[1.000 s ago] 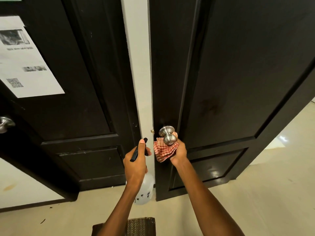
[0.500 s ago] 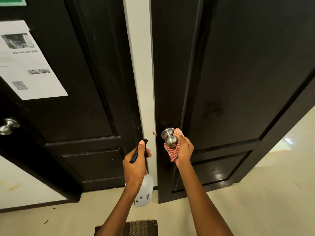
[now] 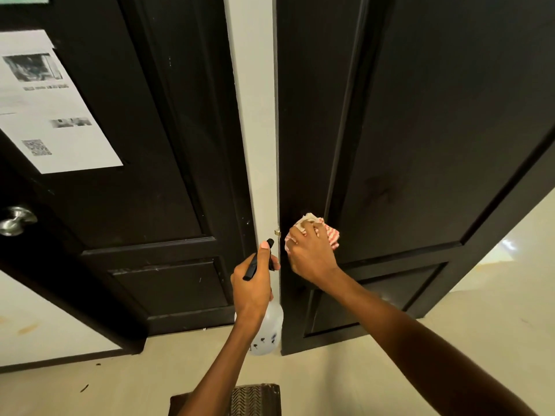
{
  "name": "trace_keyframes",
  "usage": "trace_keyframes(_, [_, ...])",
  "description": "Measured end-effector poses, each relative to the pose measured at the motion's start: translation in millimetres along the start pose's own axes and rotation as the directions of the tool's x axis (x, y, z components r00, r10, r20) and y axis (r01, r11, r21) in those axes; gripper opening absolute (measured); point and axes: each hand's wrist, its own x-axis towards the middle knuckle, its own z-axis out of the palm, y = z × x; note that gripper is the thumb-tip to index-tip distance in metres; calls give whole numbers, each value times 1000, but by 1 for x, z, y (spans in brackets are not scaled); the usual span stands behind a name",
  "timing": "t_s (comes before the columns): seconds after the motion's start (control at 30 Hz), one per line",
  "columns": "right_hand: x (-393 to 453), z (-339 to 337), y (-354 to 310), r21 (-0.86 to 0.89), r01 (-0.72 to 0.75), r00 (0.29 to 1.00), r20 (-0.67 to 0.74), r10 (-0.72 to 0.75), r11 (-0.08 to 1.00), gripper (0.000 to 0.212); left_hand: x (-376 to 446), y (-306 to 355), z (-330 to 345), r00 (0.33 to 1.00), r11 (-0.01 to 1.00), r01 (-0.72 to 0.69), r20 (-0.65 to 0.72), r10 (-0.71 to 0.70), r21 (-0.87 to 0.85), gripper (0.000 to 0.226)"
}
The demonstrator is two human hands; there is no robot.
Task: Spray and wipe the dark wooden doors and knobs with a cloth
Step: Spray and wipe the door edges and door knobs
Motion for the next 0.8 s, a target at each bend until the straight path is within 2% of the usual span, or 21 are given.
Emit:
trace_keyframes(0.1, [5, 1, -7, -140, 236, 955, 217, -203, 961, 24, -3, 3, 2, 1000, 1000, -9, -5, 9, -9, 53])
trace_keyframes(0.17, [6, 1, -15, -321, 378, 879, 418, -229, 868, 29, -4, 4, 3, 1000, 1000, -22, -15, 22, -16, 51])
trace_keyframes(0.23, [7, -3, -16, -396, 433, 844, 495, -209, 810, 37, -6, 4, 1, 999, 999, -25, -26, 25, -27, 49])
trace_keyframes(0.27, [8, -6, -14, -379, 435, 847, 480, -228, 817, 35, -7, 5, 0, 999, 999, -25, -27, 24, -32, 49])
trace_keyframes(0.33, [6, -12, -5, -264, 366, 902, 337, -270, 892, 25, -10, 5, -4, 1000, 999, -17, -20, 16, -36, 51])
trace_keyframes(0.4, [1, -13, 7, -148, 209, 972, 138, -189, 967, 20, -12, 5, -7, 1000, 999, -4, -8, 4, -46, 56])
trace_keyframes(0.47, [0, -13, 12, -87, 105, 994, 42, -101, 991, 21, -11, 6, -11, 1000, 998, 2, -10, -3, -67, 57])
trace_keyframes(0.57, [4, -11, 9, -121, 169, 983, 86, -160, 978, 21, -9, 8, -14, 999, 998, 5, -38, -8, -62, 53])
trace_keyframes(0.7, [10, -11, -3, -253, 413, 882, 349, -316, 875, 26, -9, 8, -16, 998, 999, 5, -64, -8, -45, 50])
trace_keyframes(0.73, [11, -11, -6, -293, 444, 862, 398, -314, 847, 28, -10, 9, -16, 998, 999, 3, -59, -6, -47, 50])
trace_keyframes(0.8, [12, -13, -6, -287, 433, 863, 406, -300, 855, 30, -13, 11, -16, 999, 999, 3, -45, -5, -52, 53])
